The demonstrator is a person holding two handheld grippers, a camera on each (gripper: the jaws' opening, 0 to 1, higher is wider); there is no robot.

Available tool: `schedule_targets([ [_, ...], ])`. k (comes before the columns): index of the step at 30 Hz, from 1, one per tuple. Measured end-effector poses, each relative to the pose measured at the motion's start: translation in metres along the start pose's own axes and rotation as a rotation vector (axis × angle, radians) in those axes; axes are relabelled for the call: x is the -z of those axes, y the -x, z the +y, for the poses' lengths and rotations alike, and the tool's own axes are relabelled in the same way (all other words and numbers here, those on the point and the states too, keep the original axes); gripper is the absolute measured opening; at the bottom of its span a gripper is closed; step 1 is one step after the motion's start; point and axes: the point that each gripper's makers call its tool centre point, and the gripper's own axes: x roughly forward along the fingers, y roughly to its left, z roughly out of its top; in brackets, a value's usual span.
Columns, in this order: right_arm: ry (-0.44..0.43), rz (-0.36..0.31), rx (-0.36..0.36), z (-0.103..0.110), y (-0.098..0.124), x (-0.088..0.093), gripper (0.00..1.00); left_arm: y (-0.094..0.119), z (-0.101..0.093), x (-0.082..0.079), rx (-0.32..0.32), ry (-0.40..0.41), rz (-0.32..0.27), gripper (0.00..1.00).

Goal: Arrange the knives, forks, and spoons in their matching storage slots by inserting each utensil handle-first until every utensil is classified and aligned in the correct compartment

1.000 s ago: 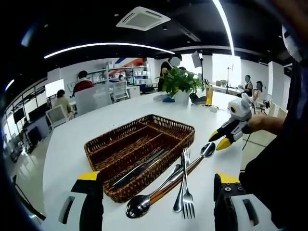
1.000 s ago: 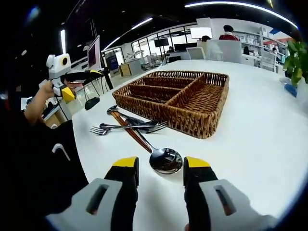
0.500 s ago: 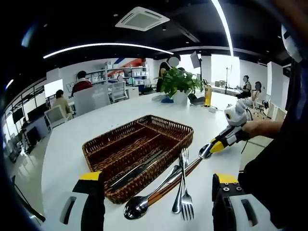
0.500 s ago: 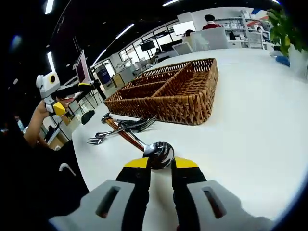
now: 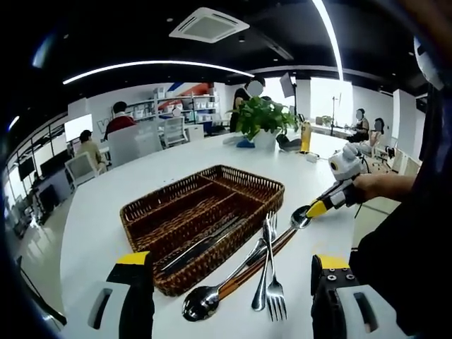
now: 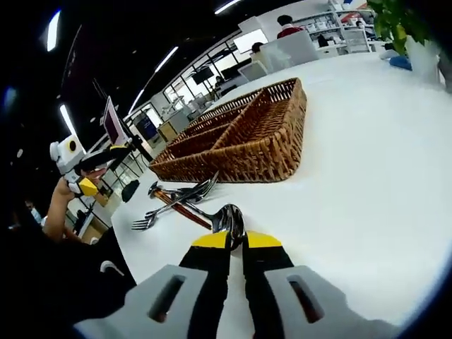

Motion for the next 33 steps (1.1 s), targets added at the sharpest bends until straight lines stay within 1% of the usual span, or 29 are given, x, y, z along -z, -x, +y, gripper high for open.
schedule_targets([
  [2,-0.001,0.007,-0.001,0.001,-0.001,0.004,0.03,0.000,0.000,0.000,0.001,0.001,0.000,0.96],
  [3,-0.034,0.016,-0.008,0.004,-0.004,0.019,0.02,-0.001,0.000,0.003,0.004,0.004,0.006,0.96],
  [4,-0.059,0.020,-0.018,0.006,-0.005,0.024,0.01,-0.002,-0.001,0.005,0.007,0.012,0.009,0.96],
  [5,-0.083,0.024,-0.018,0.007,-0.008,0.033,0.01,-0.003,-0.002,0.008,0.013,0.016,0.013,0.96],
  [6,-0.173,0.007,-0.033,0.009,-0.011,0.047,0.01,-0.005,-0.004,0.014,0.014,0.011,0.035,0.96],
  [7,-0.197,0.017,-0.036,0.011,-0.013,0.054,0.00,-0.004,-0.005,0.015,0.018,0.015,0.033,0.96],
  [8,-0.200,0.015,-0.036,0.011,-0.012,0.054,0.00,-0.004,-0.004,0.018,0.014,0.015,0.047,0.96],
  [9,-0.228,0.018,-0.037,0.009,-0.015,0.057,0.00,-0.004,-0.004,0.020,0.011,0.012,0.053,0.96],
  [11,-0.306,0.012,-0.038,0.008,-0.025,0.065,0.00,-0.006,-0.007,0.023,0.022,0.006,0.062,0.96],
  [13,-0.388,0.000,-0.023,0.002,-0.029,0.074,0.00,-0.008,-0.010,0.020,0.034,0.007,0.053,0.96],
  [14,-0.400,0.007,-0.020,0.002,-0.030,0.078,0.00,-0.008,-0.011,0.020,0.037,0.005,0.053,0.96],
  [15,-0.426,0.028,-0.015,0.003,-0.032,0.086,0.00,-0.008,-0.009,0.021,0.032,0.005,0.057,0.96],
  [16,-0.498,-0.018,-0.035,0.005,-0.036,0.082,0.00,-0.008,-0.009,0.021,0.034,0.006,0.055,0.96],
  [18,-0.591,-0.042,-0.037,0.000,-0.040,0.081,0.00,-0.008,-0.008,0.023,0.032,0.009,0.060,0.96],
  [20,-0.617,-0.043,-0.042,0.000,-0.039,0.081,0.00,-0.008,-0.009,0.026,0.034,0.009,0.067,0.96],
  [21,-0.642,-0.034,-0.034,0.000,-0.036,0.081,0.00,-0.008,-0.009,0.027,0.033,0.008,0.071,0.96],
  [22,-0.651,-0.041,-0.033,-0.001,-0.034,0.080,0.00,-0.008,-0.008,0.027,0.032,0.008,0.072,0.96],
  [23,-0.658,-0.048,-0.032,-0.003,-0.032,0.077,0.00,-0.008,-0.009,0.028,0.035,0.003,0.077,0.96],
  [24,-0.663,-0.083,-0.031,-0.010,-0.026,0.066,0.00,-0.009,-0.009,0.028,0.035,0.002,0.076,0.96],
  [25,-0.663,-0.090,-0.032,-0.011,-0.024,0.063,0.00,-0.009,-0.010,0.027,0.036,0.002,0.077,0.96],
  [27,-0.621,-0.109,-0.026,-0.015,-0.018,0.049,0.00,-0.010,-0.011,0.028,0.038,-0.002,0.080,0.96],
  [28,-0.588,-0.120,-0.021,-0.019,-0.011,0.037,0.00,-0.009,-0.011,0.028,0.038,-0.001,0.077,0.96],
  [29,-0.555,-0.111,-0.011,-0.021,-0.008,0.034,0.00,-0.010,-0.010,0.028,0.038,0.002,0.076,0.96],
  [30,-0.531,-0.116,0.000,-0.023,-0.005,0.028,0.00,-0.010,-0.009,0.029,0.034,0.002,0.079,0.96],
  [33,-0.482,-0.115,0.018,-0.030,-0.001,0.023,0.00,-0.011,-0.009,0.029,0.039,0.004,0.074,0.96],
])
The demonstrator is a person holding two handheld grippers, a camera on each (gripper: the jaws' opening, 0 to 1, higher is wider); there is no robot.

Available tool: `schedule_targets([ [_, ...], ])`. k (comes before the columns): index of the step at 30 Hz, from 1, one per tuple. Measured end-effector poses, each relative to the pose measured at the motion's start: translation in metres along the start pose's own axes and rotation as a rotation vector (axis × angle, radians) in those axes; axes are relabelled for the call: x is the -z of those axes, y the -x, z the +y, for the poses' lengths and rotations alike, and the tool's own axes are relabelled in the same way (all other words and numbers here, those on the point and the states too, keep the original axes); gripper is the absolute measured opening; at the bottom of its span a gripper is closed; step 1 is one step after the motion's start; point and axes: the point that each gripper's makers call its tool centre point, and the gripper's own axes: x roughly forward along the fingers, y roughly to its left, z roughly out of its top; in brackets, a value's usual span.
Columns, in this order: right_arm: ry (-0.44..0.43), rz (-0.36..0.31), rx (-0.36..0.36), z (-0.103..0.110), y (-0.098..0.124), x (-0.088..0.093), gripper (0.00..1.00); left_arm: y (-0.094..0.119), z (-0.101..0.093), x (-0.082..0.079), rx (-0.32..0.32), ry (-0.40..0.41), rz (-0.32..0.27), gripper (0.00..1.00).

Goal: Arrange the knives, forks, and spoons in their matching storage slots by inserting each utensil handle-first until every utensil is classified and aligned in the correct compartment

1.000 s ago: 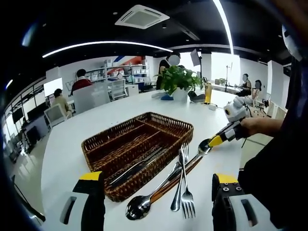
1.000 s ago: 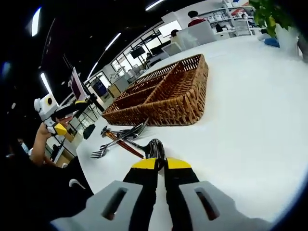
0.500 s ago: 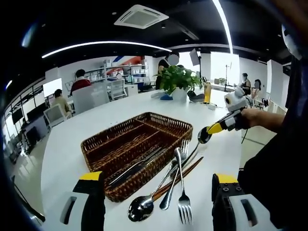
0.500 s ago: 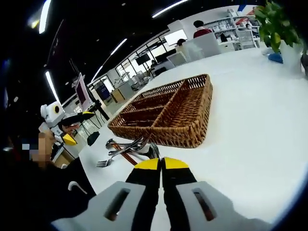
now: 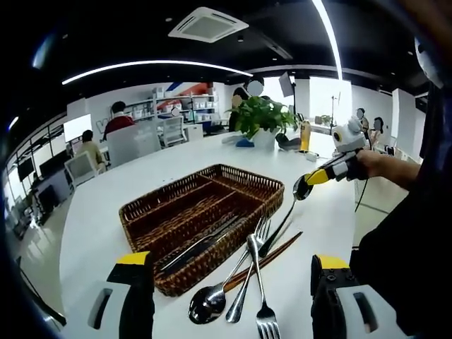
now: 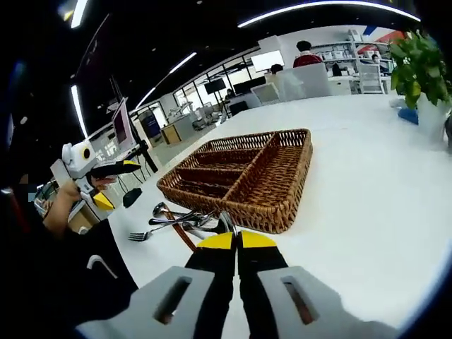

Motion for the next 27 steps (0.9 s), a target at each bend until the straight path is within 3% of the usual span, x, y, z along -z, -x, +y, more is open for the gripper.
schedule_targets([
  [12,0.046,-0.009,0.010,-0.002,0.009,-0.014,0.00,0.004,0.005,-0.002,-0.012,0.007,-0.015,0.96],
  [27,0.044,-0.025,0.023,-0.005,0.013,-0.015,0.00,0.008,0.012,-0.001,-0.028,0.013,-0.014,0.96],
])
